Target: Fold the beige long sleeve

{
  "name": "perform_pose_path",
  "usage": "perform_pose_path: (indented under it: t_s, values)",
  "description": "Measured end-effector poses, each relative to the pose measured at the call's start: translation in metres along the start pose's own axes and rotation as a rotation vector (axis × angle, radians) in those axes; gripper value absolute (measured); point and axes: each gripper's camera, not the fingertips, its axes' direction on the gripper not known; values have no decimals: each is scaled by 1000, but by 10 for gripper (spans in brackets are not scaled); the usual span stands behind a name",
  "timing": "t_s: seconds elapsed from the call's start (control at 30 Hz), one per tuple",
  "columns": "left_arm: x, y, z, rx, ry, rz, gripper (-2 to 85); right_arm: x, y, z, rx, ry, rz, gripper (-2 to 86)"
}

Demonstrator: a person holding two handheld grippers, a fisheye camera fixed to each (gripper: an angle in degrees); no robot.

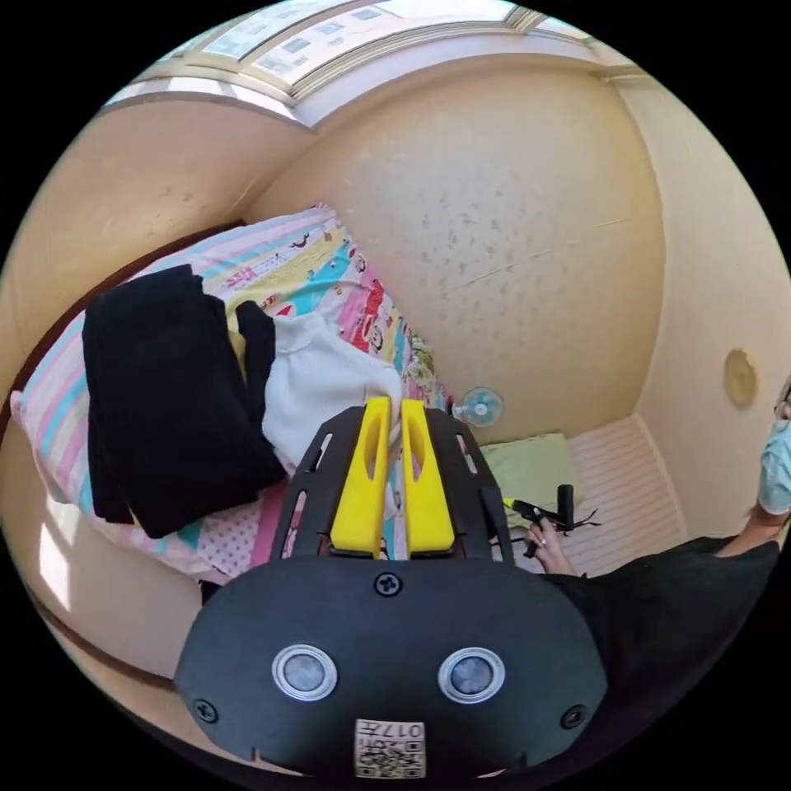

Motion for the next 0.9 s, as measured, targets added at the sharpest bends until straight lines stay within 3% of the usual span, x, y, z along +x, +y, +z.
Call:
perform_pose_path:
  t_s: [0.3, 0.4, 0.57, 0.73, 0.9]
  values:
    - [162, -32, 58, -46, 919, 556, -7, 52, 104, -148, 275, -115, -139, 6]
    - [202, -42, 72, -110, 1239, 648, -6, 52, 129, -179, 350, -134, -180, 6]
    - [270, -21, 97, -360, 1199, 711, -4, 49, 142, -195, 349, -166, -208, 8]
    - [321, 41, 123, -475, 1515, 745, -1, 40, 144, -216, 344, -256, -280, 21]
    - [322, 107, 152, -432, 1735, 551, -2, 41, 159, -262, 484, -421, -363, 83]
